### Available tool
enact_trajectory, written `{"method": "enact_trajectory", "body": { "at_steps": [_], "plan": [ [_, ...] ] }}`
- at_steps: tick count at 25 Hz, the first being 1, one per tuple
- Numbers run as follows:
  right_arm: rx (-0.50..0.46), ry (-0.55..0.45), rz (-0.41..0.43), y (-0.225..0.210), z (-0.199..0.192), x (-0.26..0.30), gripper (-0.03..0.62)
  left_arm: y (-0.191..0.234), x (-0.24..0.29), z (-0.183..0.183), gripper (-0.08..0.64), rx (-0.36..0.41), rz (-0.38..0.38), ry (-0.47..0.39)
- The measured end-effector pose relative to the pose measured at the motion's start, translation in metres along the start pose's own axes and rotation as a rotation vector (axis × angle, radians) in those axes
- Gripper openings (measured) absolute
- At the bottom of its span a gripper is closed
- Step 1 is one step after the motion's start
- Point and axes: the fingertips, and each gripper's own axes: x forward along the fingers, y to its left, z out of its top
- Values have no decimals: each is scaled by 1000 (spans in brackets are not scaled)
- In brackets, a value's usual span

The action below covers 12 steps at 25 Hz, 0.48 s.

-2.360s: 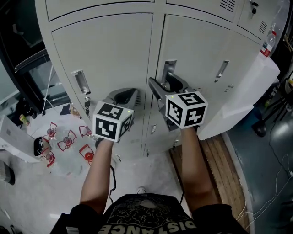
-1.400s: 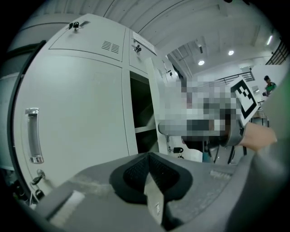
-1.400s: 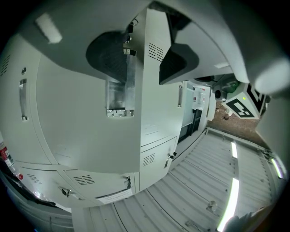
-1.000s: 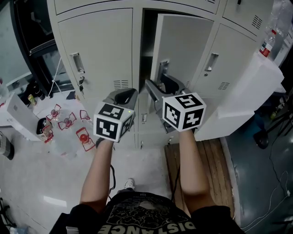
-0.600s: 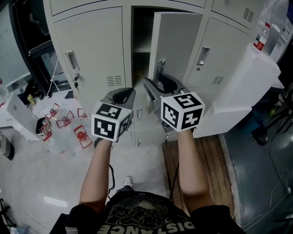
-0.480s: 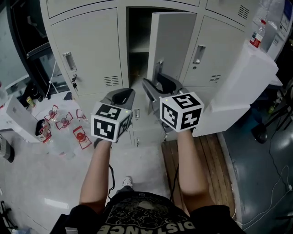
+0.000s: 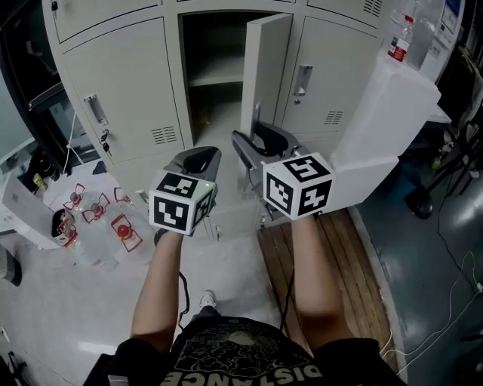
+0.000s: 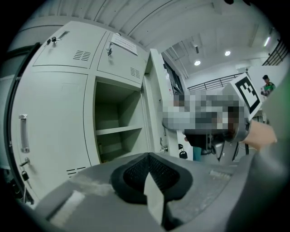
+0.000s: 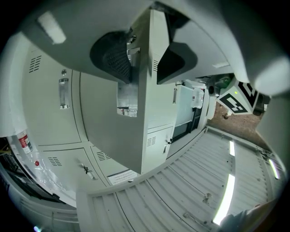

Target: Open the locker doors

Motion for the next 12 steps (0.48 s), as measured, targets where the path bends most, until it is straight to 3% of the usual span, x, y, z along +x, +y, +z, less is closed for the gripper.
{"method": "enact_trajectory", "body": {
  "at_steps": [12],
  "plan": [
    [0, -7, -91, -26, 2, -32, 153, -33, 27, 10, 0, 19, -114, -14]
  ]
}}
